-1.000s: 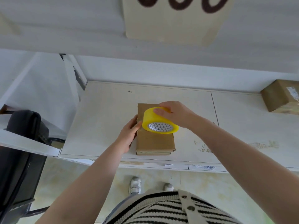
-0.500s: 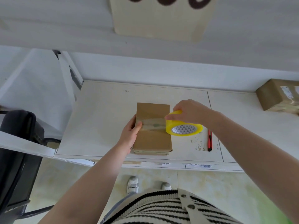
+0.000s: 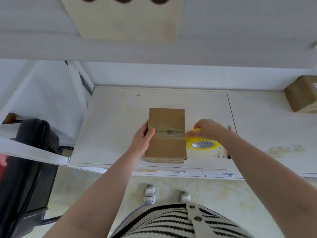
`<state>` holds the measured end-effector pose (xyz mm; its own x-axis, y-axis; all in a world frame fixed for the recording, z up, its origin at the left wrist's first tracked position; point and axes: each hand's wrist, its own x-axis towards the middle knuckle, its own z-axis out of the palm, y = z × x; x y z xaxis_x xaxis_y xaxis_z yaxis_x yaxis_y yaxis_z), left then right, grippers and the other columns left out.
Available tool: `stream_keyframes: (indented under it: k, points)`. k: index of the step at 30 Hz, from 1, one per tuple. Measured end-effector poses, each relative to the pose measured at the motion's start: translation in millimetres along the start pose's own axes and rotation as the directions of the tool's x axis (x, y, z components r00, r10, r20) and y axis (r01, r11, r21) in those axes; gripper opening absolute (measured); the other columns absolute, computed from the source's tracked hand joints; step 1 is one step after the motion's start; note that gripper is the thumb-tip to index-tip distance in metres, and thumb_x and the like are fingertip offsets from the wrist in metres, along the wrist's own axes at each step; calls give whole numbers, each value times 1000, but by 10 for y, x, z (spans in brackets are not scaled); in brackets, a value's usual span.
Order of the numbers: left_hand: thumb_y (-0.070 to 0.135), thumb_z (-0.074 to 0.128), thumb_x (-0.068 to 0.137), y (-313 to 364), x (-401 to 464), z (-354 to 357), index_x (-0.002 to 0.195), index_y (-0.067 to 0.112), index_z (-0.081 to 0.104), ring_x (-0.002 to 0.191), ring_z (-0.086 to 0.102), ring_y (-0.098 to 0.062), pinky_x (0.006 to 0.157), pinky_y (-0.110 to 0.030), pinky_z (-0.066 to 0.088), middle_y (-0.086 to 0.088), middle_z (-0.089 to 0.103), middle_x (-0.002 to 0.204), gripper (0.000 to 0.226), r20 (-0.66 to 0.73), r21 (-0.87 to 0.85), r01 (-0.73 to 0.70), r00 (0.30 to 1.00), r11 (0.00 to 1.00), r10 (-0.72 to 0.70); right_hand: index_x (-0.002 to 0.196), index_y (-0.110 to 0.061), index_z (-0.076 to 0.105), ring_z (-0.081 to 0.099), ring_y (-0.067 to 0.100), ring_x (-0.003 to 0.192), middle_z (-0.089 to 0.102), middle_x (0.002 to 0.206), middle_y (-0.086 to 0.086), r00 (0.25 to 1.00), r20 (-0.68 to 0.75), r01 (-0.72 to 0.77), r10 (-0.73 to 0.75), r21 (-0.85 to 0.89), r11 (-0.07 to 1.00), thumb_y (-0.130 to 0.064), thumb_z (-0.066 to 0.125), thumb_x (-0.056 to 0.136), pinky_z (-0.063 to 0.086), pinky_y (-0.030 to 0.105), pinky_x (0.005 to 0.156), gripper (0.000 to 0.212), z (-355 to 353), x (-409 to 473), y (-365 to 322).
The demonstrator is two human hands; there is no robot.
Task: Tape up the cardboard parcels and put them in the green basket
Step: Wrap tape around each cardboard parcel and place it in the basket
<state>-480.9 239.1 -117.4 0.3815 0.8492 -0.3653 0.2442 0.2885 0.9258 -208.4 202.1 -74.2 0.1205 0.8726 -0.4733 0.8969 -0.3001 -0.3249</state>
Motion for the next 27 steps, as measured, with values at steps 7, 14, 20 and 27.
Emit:
stream_keyframes:
  k: [7, 14, 20, 27]
  points:
    - [45, 34, 104, 107, 75, -11, 156, 22, -14, 153, 0, -25, 122, -50, 0, -9, -6, 166, 74, -71, 827, 21, 995, 562, 67, 78, -26, 61, 56, 15, 75, 58, 73, -8, 999, -8, -31, 31, 10, 999, -76, 61, 73, 35, 28, 60, 51, 52, -6, -13]
    - [46, 8, 101, 274, 163, 473, 154, 13, -20, 148, -26, -23, 122, -47, -11, -6, -31, 160, 69, 237, 956, -274, 929, 100, 285, 78, -26, 55, 56, 16, 78, 57, 77, -8, 999, 1, -54, 54, 6, 999, -76, 59, 75, 36, 28, 62, 50, 57, -25, -27]
    - [47, 10, 103, 208, 237, 489, 153, 13, -22, 149, -24, -22, 122, -46, -11, -5, -32, 159, 68, 225, 965, -248, 949, 80, 219, 64, -27, 48, 54, 15, 72, 54, 70, -8, 998, -4, -67, 67, 9, 998, -77, 59, 74, 33, 28, 57, 52, 67, -8, -33]
    - [59, 9, 98, 238, 259, 536, 153, 18, -23, 149, -23, -27, 122, -50, -9, -9, -31, 160, 76, 88, 989, -114, 968, 99, 233, 109, -24, 66, 56, 19, 91, 63, 97, -5, 998, -17, -64, 64, 9, 998, -78, 59, 74, 40, 32, 72, 65, 105, 1, -8]
